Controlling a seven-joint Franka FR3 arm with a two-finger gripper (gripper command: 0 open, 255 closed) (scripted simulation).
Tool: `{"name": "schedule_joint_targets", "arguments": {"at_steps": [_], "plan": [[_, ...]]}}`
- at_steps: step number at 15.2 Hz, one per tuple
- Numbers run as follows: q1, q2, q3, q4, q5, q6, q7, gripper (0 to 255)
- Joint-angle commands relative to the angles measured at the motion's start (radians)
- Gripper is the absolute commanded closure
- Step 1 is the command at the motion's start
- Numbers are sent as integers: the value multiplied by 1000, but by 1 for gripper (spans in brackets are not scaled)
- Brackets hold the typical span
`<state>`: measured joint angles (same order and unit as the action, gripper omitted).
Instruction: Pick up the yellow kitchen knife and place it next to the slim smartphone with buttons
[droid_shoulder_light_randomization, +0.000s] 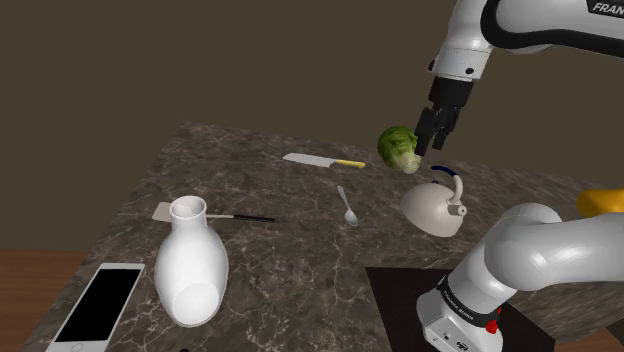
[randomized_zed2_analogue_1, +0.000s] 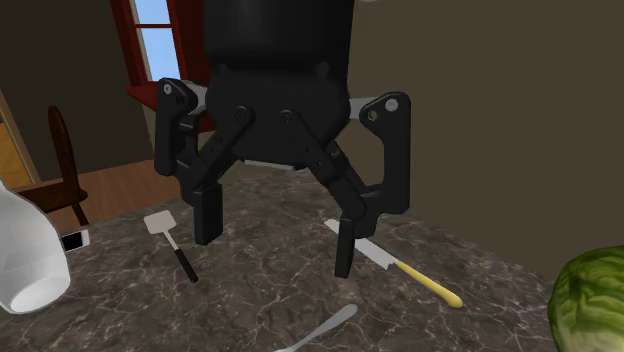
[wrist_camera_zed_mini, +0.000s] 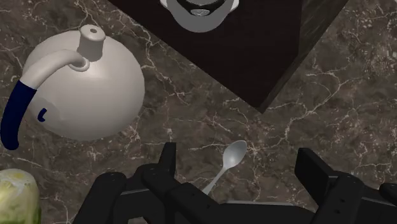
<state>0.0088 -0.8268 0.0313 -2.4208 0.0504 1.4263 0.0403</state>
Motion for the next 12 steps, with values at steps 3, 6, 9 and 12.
{"name": "schedule_joint_targets", "arguments": {"at_steps": [3,6,9,12], "plan": [[8,33,-30,-23,-34,67,-76,0],[20,97,-75,-46,-78,172,-184,0],[32,174,-118,-55,-115,278,-290,0],[46,265,-157,-48,-142,383,-392,0]]}}
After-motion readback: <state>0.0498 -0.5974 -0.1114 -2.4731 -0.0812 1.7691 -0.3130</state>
